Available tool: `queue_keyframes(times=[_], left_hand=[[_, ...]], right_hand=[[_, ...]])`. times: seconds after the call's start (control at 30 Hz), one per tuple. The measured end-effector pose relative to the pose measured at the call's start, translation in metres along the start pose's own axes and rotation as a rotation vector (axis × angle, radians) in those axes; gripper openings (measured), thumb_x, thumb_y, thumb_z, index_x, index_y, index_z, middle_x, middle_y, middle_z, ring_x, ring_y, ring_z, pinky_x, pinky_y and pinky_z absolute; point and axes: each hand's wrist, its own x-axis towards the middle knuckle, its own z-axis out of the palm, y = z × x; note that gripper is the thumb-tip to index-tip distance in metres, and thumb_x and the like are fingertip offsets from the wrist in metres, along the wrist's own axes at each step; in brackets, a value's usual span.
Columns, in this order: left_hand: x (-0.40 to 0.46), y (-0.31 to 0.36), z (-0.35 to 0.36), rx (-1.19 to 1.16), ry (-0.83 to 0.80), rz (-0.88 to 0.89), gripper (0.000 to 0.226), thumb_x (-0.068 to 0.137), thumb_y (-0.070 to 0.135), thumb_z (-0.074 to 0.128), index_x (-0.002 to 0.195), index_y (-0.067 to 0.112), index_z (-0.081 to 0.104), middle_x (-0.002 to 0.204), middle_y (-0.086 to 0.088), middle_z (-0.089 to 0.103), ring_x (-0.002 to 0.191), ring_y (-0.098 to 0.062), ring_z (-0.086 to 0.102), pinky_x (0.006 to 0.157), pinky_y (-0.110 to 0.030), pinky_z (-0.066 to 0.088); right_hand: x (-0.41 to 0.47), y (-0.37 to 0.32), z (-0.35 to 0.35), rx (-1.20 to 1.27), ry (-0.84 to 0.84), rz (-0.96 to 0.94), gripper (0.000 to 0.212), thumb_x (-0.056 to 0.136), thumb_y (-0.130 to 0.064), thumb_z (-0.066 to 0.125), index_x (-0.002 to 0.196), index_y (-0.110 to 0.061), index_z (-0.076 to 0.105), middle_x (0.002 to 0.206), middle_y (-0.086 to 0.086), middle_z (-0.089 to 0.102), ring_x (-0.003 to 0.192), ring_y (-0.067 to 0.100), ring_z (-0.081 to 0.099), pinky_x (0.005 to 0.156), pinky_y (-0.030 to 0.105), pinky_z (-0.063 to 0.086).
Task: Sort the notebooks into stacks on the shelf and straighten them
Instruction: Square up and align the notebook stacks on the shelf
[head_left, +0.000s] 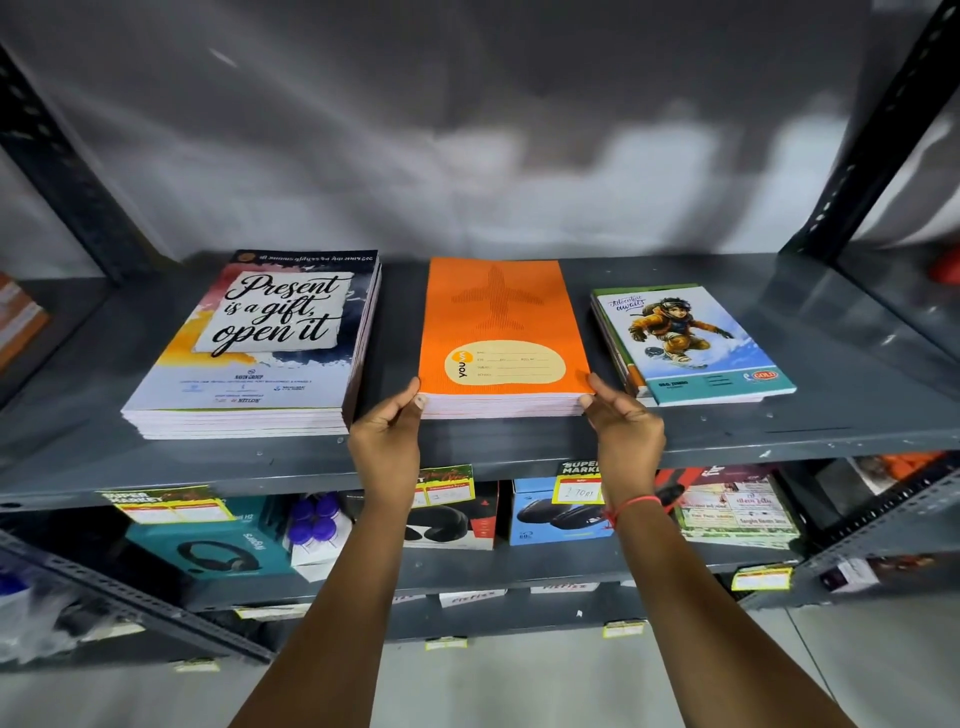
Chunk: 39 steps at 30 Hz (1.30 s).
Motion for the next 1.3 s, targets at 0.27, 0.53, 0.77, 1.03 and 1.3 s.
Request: queue_keyframes(times=[0.27, 0.53, 0.77, 1.03, 1.3], left_hand=[[-0.005, 0.001, 0.001, 0.041, 0.043, 0.057, 0.028, 0.083, 0.007, 0.061, 0.111, 0.005, 0.063, 0.108, 0.001, 0.064, 0.106, -0.022, 0.063, 0.084, -0.005, 0.046], [-0.065, 0.027, 0.073, 0.192, -0.187, 0.500, 0.032, 0.085, 0.004, 0.057, 0.117, 0.004, 0.059, 0.119, 0.003, 0.053, 0.116, -0.018, 0.055, 0.097, -0.021, 0.046], [-0.098, 0.011, 0.161, 0.228, -0.507, 0.190, 0.042, 0.091, 0.006, 0.050, 0.132, 0.005, 0.042, 0.137, -0.005, 0.047, 0.122, -0.014, 0.047, 0.091, -0.006, 0.032], [-0.098, 0.001, 0.188, 0.235, -0.419, -0.006, 0.043, 0.095, 0.013, 0.044, 0.137, 0.012, 0.036, 0.143, -0.005, 0.043, 0.106, -0.005, 0.048, 0.064, 0.010, 0.034], [-0.102, 0.000, 0.191, 0.104, -0.283, -0.045, 0.036, 0.090, 0.006, 0.051, 0.126, 0.007, 0.051, 0.134, -0.007, 0.053, 0.115, -0.012, 0.051, 0.093, -0.010, 0.043]], right_hand=[[-0.003, -0.006, -0.005, 0.004, -0.041, -0.011, 0.033, 0.083, 0.004, 0.060, 0.115, -0.001, 0.065, 0.112, 0.006, 0.067, 0.103, 0.017, 0.060, 0.103, 0.032, 0.044], [0.029, -0.027, -0.084, 0.041, 0.442, -0.225, 0.036, 0.093, -0.005, 0.047, 0.128, -0.004, 0.056, 0.118, 0.002, 0.063, 0.099, 0.010, 0.055, 0.094, 0.016, 0.048], [0.076, -0.030, -0.143, -0.153, 0.185, -0.034, 0.041, 0.097, -0.020, 0.040, 0.135, -0.008, 0.047, 0.135, 0.012, 0.054, 0.108, 0.015, 0.050, 0.106, 0.036, 0.040], [0.097, -0.014, -0.169, -0.100, -0.014, -0.090, 0.039, 0.089, 0.002, 0.053, 0.127, -0.006, 0.057, 0.115, -0.005, 0.058, 0.101, 0.008, 0.053, 0.088, 0.006, 0.042], [0.103, -0.010, -0.177, -0.014, -0.059, -0.100, 0.037, 0.087, -0.001, 0.058, 0.122, -0.009, 0.061, 0.110, -0.005, 0.064, 0.095, 0.005, 0.061, 0.086, 0.009, 0.048]])
